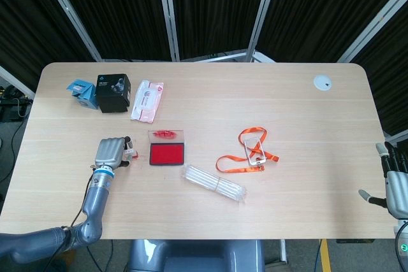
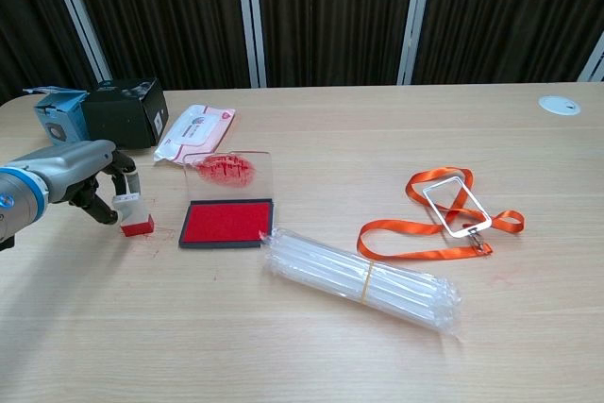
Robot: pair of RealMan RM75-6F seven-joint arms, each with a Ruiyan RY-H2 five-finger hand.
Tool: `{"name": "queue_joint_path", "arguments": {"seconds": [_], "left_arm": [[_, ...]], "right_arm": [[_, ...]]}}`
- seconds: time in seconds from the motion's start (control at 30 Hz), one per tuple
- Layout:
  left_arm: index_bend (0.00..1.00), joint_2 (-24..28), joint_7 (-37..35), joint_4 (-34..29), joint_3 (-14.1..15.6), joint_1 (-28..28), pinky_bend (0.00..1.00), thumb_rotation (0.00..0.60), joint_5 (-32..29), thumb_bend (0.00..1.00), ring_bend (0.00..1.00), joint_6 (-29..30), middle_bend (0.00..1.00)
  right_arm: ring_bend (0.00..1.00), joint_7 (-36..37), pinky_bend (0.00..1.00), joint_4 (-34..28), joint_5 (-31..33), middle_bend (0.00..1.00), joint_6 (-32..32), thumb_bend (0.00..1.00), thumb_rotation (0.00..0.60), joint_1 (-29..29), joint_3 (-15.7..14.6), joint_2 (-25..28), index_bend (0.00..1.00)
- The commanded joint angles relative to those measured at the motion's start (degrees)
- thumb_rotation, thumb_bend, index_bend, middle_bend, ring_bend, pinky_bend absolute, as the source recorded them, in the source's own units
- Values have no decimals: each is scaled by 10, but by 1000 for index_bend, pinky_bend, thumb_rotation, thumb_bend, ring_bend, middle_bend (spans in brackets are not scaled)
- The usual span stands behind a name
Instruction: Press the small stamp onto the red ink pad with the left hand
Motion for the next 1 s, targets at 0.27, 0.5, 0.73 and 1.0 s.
{"name": "queue_joint_path", "arguments": {"seconds": [0.27,0.5,0.73,1.0], "left_arm": [[458,-6,-3,13,-1,-1,870,600,-3,348,819,-6,456],[520,-8,1,16,-1,-1,871,600,-3,370,820,-4,511],[529,2,-4,4,-4,-1,870,600,3,375,820,-4,517],[550,39,-26,-54,-13,-2,870,600,19,376,820,-18,527]], "right_arm": [[0,-1,0,1,2,0,0,0,600,1,1,-2,0],[0,-1,0,2,4,0,-2,0,600,1,1,-2,0],[0,0,0,2,6,0,-3,0,600,2,1,-2,0],[0,1,0,2,10,0,-6,0,600,3,2,-2,0]]}}
